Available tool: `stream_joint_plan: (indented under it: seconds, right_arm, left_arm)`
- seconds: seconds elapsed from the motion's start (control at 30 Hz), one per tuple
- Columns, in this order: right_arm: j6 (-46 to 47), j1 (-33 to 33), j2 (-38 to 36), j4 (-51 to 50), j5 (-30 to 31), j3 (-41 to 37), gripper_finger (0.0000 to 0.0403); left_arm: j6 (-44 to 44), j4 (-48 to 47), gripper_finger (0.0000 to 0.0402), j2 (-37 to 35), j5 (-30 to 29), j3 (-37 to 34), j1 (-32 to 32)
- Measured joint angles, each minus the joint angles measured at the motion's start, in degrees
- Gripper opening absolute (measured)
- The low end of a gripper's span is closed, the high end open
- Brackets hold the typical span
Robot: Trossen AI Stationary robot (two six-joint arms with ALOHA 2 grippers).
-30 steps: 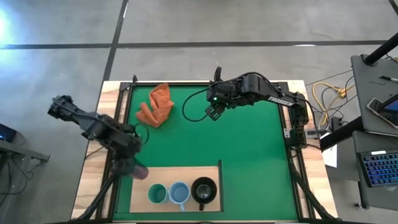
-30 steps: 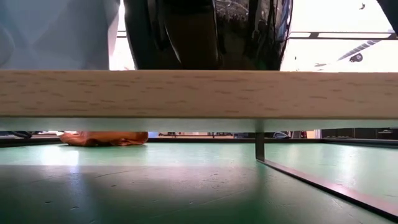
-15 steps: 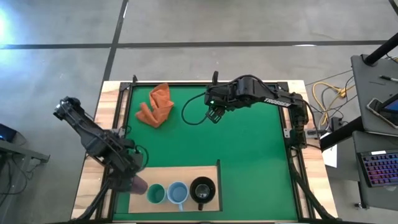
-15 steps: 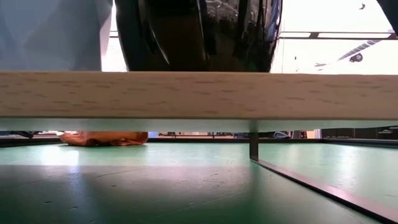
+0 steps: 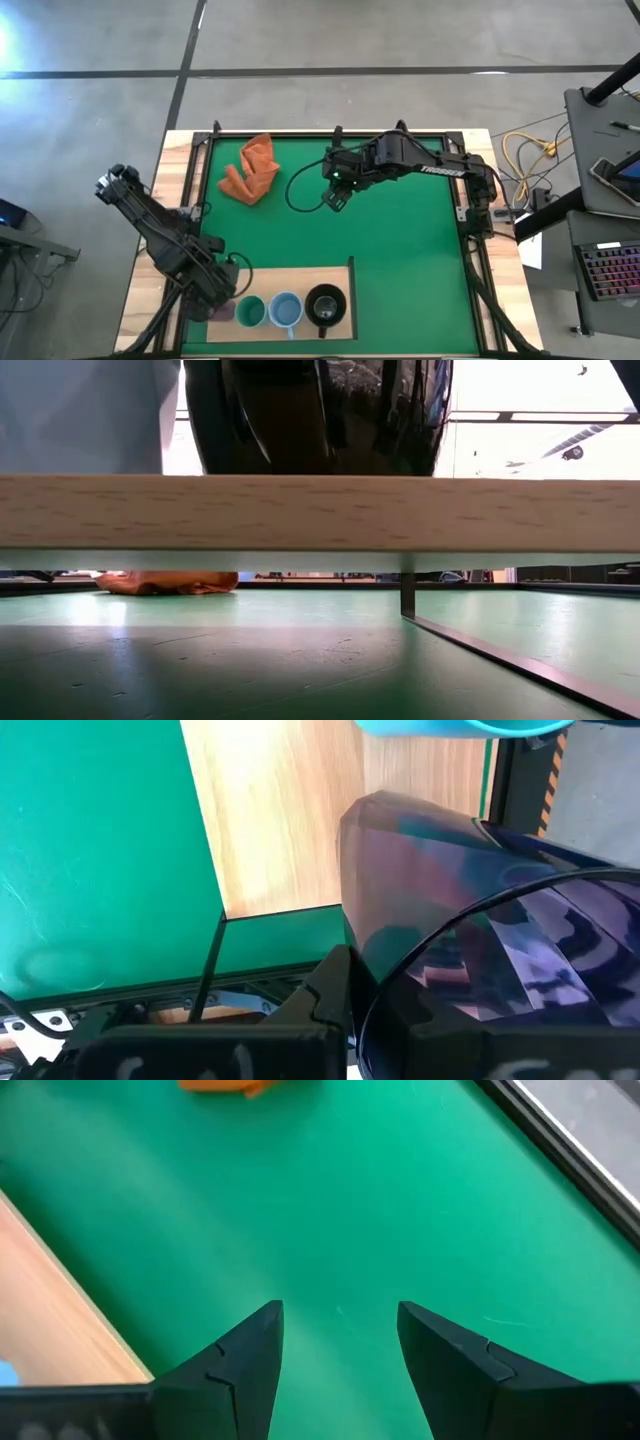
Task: Stack small to large cups/mugs on shelf
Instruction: Put the purple cup on the shelf
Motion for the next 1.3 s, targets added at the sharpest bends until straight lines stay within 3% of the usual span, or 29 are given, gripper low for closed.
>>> stream_joint_plan:
  seconds: [0.53,0.83,1.3]
  right_arm:
    - [3.69,2.35,0.00,0.30,-0.37,0.00,0.0192]
    - [3.65,2.43,0.00,-0.37,-0.36,0.00,0.0192]
    - [3.47,2.38,-0.02,-0.35,-0.36,0.02,0.0192]
  left_arm:
    - [-2.45,3.61,0.0000,4.55,-0.19,0.21,-1.07]
    - [-9.07,5.50,0.0000,3.97,3.49,-0.07,-1.15]
    - [-9.03,4.41,0.0000,3.64,3.20,-0.19,-1.07]
